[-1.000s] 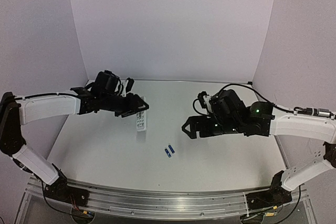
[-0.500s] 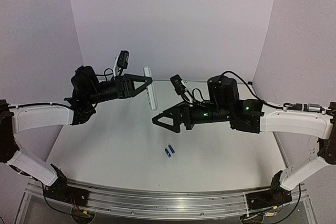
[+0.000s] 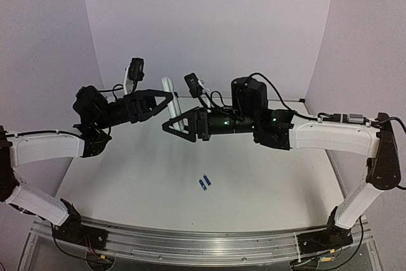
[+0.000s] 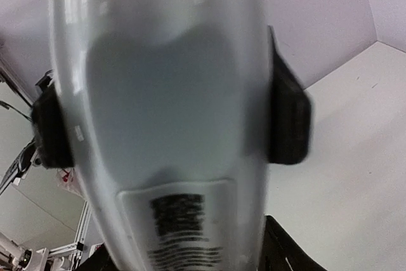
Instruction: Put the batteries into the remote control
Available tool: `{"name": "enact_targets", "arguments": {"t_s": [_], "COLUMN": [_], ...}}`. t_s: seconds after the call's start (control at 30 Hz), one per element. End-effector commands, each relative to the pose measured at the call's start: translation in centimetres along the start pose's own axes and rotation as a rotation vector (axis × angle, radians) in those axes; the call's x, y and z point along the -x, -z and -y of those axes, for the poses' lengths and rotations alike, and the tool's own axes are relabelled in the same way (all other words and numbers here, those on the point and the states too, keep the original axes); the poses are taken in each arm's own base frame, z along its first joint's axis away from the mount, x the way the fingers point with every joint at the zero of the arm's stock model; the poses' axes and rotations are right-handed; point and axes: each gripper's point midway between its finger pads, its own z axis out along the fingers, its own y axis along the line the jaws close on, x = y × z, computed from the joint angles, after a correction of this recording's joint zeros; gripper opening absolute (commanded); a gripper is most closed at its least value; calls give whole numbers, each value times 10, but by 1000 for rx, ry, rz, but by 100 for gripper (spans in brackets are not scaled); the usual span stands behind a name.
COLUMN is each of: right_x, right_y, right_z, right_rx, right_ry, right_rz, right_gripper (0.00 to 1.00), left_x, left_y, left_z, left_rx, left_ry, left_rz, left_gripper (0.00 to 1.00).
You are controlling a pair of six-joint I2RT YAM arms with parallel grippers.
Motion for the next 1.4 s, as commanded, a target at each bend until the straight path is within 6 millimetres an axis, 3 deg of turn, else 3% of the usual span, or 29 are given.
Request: {"name": "enact_targets", "arguments": {"t_s": [0.0,0.07,0.13,0.17,0.2,0.27,0.47,0.57,0.67,0.8,1.1,1.37], "right_x": [18,14,10,7,2,-16,-77,-98,-109,-108,-106,-98], "right_y": [0,2,6,9,13,24,87,109,119,118,94,80], "right_z": [-21,-20,-15,-11,-4,12,66,82,87,92,105,104], "right_rx": [89,86,55,22,-28,-140,-479,-551,-566,-573,-540,-518], "right_ry": [20,22,28,42,47,94,341,411,449,495,558,613], "right_rz": [34,28,25,19,-6,-95,-464,-603,-685,-728,-771,-771], "right_gripper": [38,29,25,23,22,21,23,26,26,26,26,26], "left_x": [11,9,6,3,0,-6,-39,-68,-89,-101,-114,-121], "left_y": [2,2,1,1,1,5,28,40,42,32,17,15], "left_z": [20,15,8,3,-3,-16,-55,-68,-68,-61,-76,-92], "left_rx": [-43,-20,17,47,83,171,466,547,533,431,362,400], "left_ry": [-56,-43,-24,-7,11,54,235,349,446,543,649,698], "left_rz": [33,24,1,-15,-31,-61,-206,-303,-385,-420,-454,-461], "left_gripper": [0,9,41,67,85,99,100,100,100,99,99,89]}}
